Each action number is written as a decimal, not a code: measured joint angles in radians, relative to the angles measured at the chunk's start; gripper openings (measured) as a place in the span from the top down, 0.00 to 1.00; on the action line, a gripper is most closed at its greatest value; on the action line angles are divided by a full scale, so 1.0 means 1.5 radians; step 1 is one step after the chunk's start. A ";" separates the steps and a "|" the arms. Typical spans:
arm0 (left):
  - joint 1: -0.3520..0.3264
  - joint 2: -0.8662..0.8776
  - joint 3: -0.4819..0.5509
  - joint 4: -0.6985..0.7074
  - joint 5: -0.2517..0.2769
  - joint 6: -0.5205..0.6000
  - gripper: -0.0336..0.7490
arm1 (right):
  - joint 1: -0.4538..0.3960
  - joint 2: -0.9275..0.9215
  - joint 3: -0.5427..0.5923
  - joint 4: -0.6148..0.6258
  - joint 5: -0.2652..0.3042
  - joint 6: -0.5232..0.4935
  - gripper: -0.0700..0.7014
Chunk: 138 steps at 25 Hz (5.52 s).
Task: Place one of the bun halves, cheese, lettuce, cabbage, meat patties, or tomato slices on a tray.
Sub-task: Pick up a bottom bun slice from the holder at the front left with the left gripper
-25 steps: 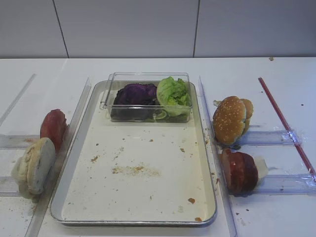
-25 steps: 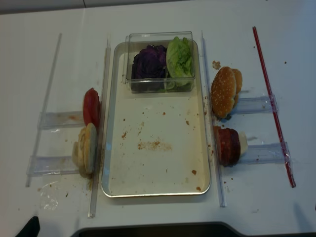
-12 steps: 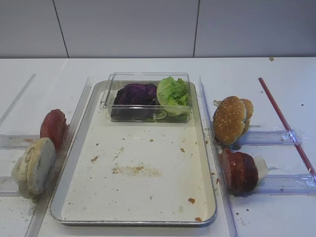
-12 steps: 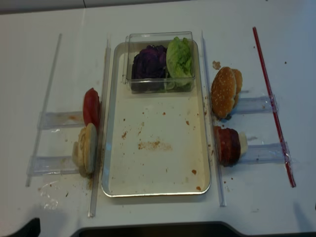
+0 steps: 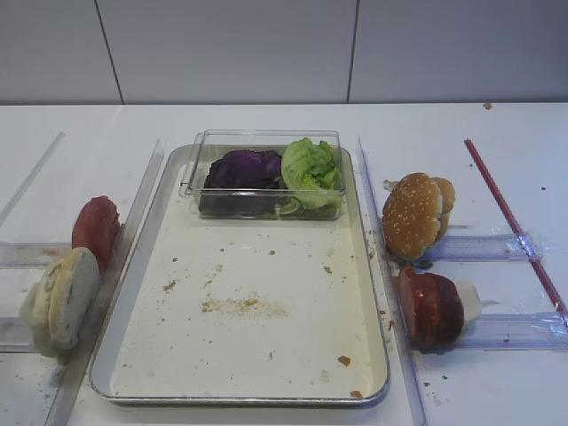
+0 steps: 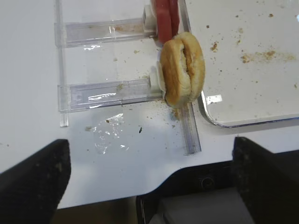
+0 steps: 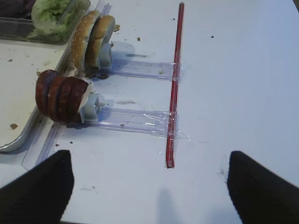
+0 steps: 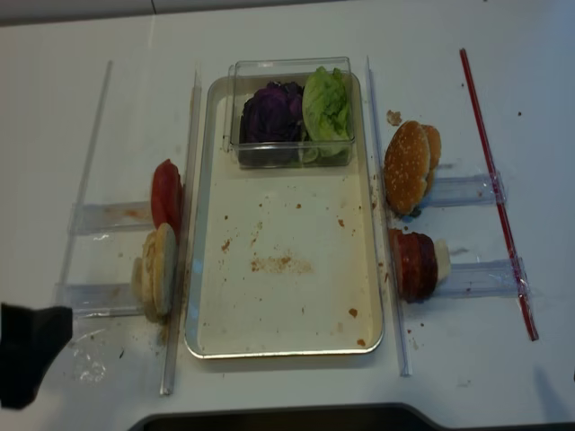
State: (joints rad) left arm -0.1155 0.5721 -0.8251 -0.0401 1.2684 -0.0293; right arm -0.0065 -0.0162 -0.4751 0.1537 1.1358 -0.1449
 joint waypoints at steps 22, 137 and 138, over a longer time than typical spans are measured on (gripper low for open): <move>-0.003 0.271 -0.078 -0.053 -0.012 0.000 0.28 | 0.000 0.000 0.000 0.000 0.000 0.000 0.01; -0.214 0.617 -0.232 0.047 -0.029 -0.287 0.91 | 0.013 0.000 0.000 0.000 0.001 0.003 0.01; -0.214 0.617 -0.241 0.044 -0.029 -0.287 0.91 | 0.013 0.000 0.000 0.000 0.001 0.003 0.01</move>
State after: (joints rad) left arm -0.4369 1.4970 -1.1858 0.0257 1.2242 -0.4593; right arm 0.0124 -0.0162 -0.4751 0.1537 1.1376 -0.1410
